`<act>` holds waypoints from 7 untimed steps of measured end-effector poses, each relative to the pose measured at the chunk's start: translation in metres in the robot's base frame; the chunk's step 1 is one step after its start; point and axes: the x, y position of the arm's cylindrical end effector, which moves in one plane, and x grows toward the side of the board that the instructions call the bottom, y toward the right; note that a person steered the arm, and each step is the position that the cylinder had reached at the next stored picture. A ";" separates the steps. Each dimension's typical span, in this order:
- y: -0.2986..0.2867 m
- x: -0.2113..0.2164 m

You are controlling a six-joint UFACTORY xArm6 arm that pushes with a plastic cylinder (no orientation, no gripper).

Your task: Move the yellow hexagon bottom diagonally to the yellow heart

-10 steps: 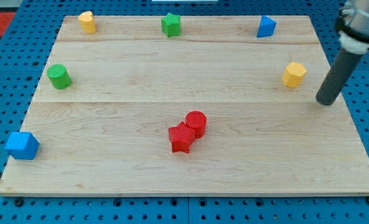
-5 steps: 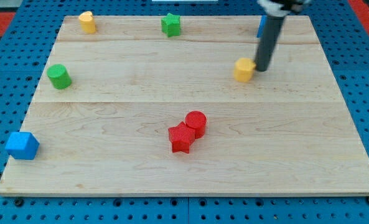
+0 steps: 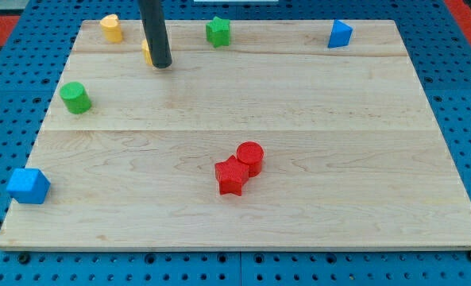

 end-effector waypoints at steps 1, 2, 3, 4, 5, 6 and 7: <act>-0.001 -0.007; -0.036 -0.008; -0.082 -0.009; -0.097 -0.008; -0.056 0.002; -0.021 -0.013; -0.023 -0.027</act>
